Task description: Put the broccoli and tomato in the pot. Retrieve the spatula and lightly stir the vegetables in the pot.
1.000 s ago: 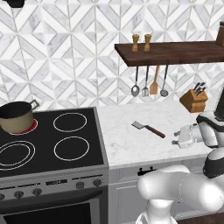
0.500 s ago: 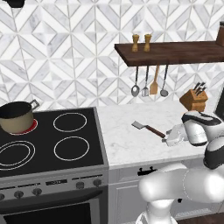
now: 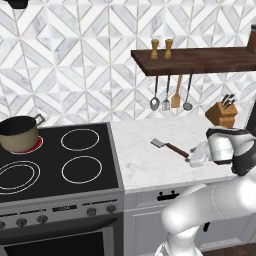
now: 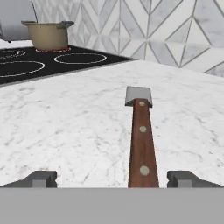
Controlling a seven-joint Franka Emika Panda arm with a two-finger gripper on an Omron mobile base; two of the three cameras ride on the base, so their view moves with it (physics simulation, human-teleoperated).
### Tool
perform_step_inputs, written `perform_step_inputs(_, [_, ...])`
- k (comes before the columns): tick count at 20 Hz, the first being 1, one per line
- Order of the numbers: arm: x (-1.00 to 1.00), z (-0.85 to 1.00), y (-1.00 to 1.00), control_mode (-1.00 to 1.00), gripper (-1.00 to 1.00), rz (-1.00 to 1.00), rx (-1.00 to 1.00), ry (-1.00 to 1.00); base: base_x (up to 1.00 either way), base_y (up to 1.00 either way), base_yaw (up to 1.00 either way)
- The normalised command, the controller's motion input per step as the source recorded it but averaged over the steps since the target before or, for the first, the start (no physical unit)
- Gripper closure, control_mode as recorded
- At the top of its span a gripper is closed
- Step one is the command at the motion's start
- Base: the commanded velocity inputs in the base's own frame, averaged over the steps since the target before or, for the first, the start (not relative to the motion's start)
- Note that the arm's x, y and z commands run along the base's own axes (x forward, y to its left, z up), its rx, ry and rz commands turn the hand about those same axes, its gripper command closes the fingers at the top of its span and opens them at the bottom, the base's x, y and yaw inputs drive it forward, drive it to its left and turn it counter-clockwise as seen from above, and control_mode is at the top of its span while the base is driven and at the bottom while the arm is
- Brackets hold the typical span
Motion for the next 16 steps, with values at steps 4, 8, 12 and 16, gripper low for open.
perform_step_inputs(4, [0.03, -0.14, -0.08, -1.0, -1.0, 0.01, -0.01, -0.07, 0.0, 0.0, 0.0])
perform_step_inputs(8, [0.0, -0.2, 0.06, -1.0, -1.0, 0.06, 0.0, -0.02, 0.0, 0.0, 0.0])
perform_step_inputs(12, [0.04, -0.02, 0.09, -1.0, -1.0, 0.03, 0.0, -0.01, 0.0, 0.0, 0.0])
perform_step_inputs(16, [0.14, 0.0, 0.07, -1.0, -1.0, 0.0, 0.0, 0.0, 0.0, 0.0, 0.0])
